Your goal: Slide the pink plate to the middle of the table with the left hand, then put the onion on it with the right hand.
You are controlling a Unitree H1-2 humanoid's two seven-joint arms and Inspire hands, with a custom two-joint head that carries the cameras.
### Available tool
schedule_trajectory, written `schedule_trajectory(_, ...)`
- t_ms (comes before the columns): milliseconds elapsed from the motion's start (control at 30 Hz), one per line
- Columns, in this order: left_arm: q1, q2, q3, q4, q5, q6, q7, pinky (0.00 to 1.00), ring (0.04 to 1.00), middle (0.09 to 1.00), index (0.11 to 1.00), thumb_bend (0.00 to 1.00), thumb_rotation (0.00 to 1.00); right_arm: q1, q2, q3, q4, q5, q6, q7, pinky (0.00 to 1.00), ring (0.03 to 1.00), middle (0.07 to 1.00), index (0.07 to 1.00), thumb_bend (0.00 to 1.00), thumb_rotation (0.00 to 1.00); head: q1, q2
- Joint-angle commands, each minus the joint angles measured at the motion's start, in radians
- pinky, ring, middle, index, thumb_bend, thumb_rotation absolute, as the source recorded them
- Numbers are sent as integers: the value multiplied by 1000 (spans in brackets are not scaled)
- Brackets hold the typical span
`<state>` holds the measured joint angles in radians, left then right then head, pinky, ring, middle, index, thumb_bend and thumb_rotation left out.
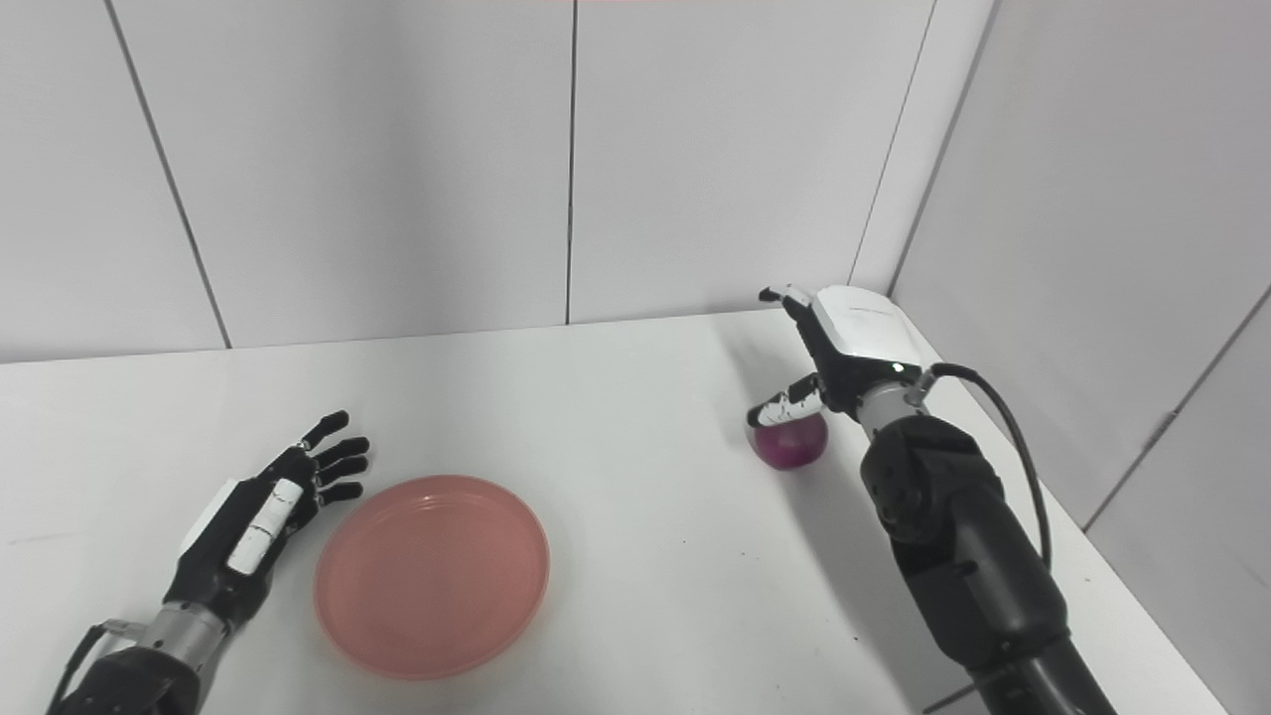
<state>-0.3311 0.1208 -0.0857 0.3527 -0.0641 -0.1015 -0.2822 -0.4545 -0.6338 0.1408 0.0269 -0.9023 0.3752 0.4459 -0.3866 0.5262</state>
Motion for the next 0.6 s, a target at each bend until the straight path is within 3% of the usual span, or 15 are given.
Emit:
schedule_trajectory(0,10,-2,-4,25,0,16,-4,852,861,857,894,756,872,-66,-37,10,8,-23,34,30,612,825,912,887,1000,116,0,1)
schedule_trajectory(300,7,2,-2,32,-1,11,-7,847,863,857,899,783,866,-87,-38,21,41,34,80,136,646,869,917,872,1000,160,3,0)
schedule_trajectory(567,3,0,-6,35,1,12,-9,848,862,854,896,795,861,-88,-47,36,52,53,79,172,590,827,910,873,1000,193,4,-2)
